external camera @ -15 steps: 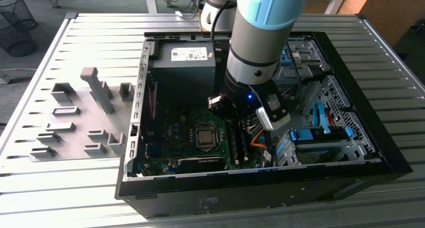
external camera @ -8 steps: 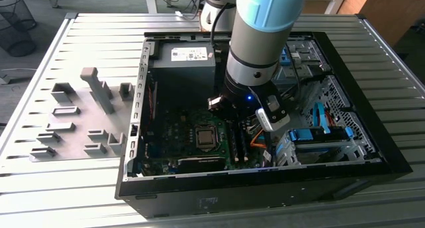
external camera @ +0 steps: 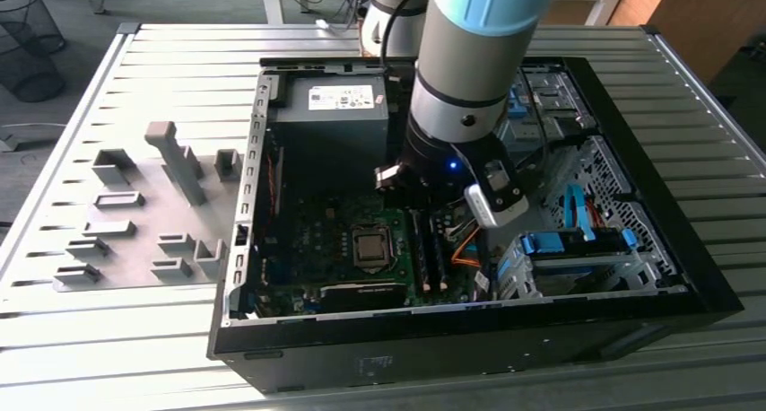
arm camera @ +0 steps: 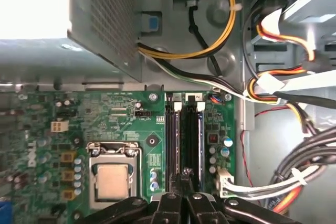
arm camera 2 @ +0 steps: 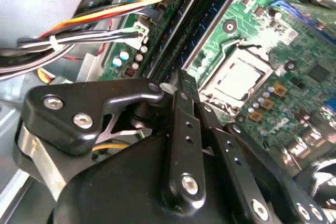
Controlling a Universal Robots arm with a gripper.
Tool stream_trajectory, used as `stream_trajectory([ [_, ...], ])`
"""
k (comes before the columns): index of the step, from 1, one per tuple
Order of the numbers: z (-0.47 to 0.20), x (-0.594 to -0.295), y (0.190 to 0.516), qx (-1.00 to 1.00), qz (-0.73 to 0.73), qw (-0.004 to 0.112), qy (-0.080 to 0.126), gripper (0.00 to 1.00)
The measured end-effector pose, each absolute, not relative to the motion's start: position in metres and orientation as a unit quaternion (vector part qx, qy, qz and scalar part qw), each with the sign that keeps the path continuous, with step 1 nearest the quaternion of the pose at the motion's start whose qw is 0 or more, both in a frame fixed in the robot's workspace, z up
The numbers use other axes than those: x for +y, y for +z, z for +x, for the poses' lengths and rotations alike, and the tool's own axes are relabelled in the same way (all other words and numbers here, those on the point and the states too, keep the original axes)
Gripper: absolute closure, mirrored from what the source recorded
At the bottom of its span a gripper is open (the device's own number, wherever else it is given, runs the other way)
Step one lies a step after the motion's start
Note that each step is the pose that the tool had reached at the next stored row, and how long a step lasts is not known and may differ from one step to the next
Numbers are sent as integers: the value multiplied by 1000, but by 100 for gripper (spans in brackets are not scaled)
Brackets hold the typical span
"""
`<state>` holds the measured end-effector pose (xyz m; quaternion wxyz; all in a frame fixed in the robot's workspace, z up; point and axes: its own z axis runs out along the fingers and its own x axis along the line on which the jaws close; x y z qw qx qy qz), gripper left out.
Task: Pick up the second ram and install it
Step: 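Press down the second ram until it locks into place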
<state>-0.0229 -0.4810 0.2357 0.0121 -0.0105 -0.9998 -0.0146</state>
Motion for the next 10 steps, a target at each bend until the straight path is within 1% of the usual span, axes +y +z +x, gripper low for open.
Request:
stream_trajectory([
  [5, -23, -481, 249, -1000, -10, 12, -15, 89],
  [10, -23, -481, 250, -1000, -11, 12, -15, 89],
])
